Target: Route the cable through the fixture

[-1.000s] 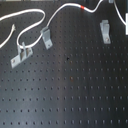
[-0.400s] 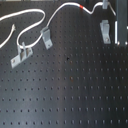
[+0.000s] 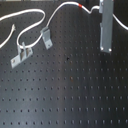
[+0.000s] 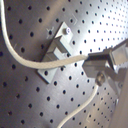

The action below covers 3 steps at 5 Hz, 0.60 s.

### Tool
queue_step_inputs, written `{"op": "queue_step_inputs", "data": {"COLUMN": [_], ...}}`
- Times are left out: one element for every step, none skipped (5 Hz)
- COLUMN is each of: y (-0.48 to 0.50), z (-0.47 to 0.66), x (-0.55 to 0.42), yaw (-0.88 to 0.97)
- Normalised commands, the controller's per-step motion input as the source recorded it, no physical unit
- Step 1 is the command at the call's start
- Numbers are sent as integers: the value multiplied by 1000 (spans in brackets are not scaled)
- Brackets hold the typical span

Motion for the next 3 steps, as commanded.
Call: {"op": "queue_step_inputs", "data": {"y": [0, 1, 172], "z": [234, 239, 137], "x": [2, 3, -115], "yaw": [1000, 1000, 583]}}
